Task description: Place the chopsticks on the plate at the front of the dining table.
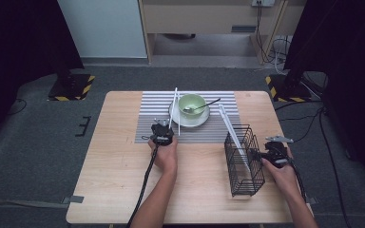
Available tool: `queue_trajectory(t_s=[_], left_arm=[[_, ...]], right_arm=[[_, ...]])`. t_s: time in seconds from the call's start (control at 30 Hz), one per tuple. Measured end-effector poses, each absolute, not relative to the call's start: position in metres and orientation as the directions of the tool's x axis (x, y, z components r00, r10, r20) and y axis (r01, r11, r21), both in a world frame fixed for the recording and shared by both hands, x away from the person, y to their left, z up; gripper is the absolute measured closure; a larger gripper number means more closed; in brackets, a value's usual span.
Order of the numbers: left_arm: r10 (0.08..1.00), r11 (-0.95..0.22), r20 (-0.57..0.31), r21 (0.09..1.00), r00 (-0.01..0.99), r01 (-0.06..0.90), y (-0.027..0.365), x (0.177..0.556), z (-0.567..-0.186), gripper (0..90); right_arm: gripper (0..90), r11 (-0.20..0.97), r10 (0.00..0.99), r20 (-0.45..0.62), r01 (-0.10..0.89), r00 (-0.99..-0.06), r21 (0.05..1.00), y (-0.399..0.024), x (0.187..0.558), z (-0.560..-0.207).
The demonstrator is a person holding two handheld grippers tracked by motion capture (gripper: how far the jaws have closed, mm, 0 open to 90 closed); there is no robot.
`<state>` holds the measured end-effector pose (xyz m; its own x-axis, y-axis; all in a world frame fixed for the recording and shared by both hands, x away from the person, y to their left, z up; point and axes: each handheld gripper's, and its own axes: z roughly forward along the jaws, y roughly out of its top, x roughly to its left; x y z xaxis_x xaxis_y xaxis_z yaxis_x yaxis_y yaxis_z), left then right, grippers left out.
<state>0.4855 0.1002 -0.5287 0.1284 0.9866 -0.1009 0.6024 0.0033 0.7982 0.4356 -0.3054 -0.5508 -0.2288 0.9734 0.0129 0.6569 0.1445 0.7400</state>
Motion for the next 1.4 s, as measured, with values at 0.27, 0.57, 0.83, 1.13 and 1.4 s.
queue_trajectory(t_s=[0.27, 0.57, 0.83, 1.13, 1.4], left_arm=[[0.987, 0.013, -0.108, 0.792, 0.119, 0.61, 0.1012, 0.4864, -0.5296, 85.9], [0.987, 0.012, -0.107, 0.791, 0.118, 0.612, 0.1005, 0.4865, -0.5309, 85.9], [0.987, 0.016, -0.111, 0.789, 0.117, 0.614, 0.1005, 0.4869, -0.5316, 85.9], [0.987, 0.014, -0.11, 0.788, 0.119, 0.615, 0.0994, 0.4865, -0.5317, 85.8], [0.986, 0.02, -0.118, 0.788, 0.118, 0.615, 0.0991, 0.4865, -0.5316, 85.5]], right_arm=[[10.2, 0.144, 0.973, 0.014, 0.657, -0.229, 0.74, -0.3054, 0.4357, -0.5508], [10.1, 0.144, 0.973, 0.014, 0.657, -0.229, 0.74, -0.3055, 0.4357, -0.5508], [10.1, 0.143, 0.974, 0.014, 0.657, -0.228, 0.74, -0.3054, 0.4358, -0.5508], [10.0, 0.144, 0.973, 0.013, 0.657, -0.229, 0.74, -0.3055, 0.4359, -0.5507], [10.0, 0.146, 0.973, 0.012, 0.658, -0.229, 0.739, -0.3055, 0.4359, -0.5507]])
